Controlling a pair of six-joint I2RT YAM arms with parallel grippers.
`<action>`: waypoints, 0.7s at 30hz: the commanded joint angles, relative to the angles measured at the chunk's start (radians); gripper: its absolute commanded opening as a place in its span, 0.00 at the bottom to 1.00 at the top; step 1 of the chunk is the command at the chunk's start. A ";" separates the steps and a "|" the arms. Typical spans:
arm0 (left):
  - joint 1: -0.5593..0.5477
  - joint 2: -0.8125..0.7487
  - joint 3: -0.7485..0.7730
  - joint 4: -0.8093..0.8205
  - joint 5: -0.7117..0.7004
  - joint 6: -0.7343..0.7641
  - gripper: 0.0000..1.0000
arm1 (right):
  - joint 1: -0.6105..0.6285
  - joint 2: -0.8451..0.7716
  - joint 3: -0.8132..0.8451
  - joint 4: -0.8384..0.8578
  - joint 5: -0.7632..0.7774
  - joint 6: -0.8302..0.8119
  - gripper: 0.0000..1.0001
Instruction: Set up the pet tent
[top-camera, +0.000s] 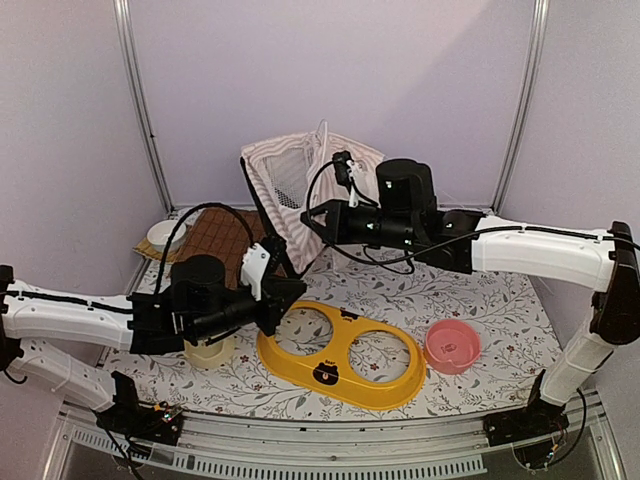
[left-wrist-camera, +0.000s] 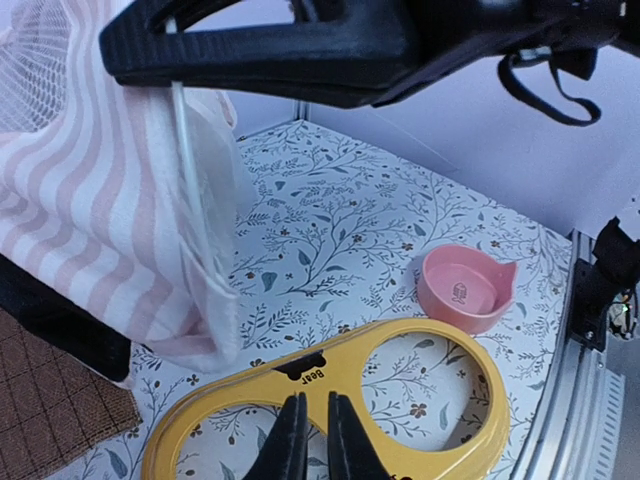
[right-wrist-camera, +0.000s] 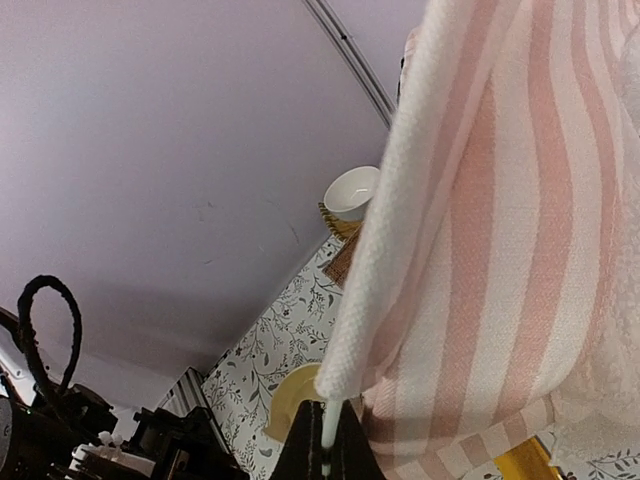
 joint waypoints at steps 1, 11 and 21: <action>0.000 -0.039 0.014 -0.019 0.048 -0.007 0.08 | -0.029 0.017 0.040 0.067 0.106 -0.057 0.00; 0.028 -0.027 0.057 -0.107 -0.151 -0.044 0.11 | -0.027 0.031 0.065 0.063 0.103 -0.060 0.00; 0.080 0.034 0.161 -0.114 -0.149 0.002 0.23 | -0.021 0.043 0.074 0.060 0.098 -0.054 0.00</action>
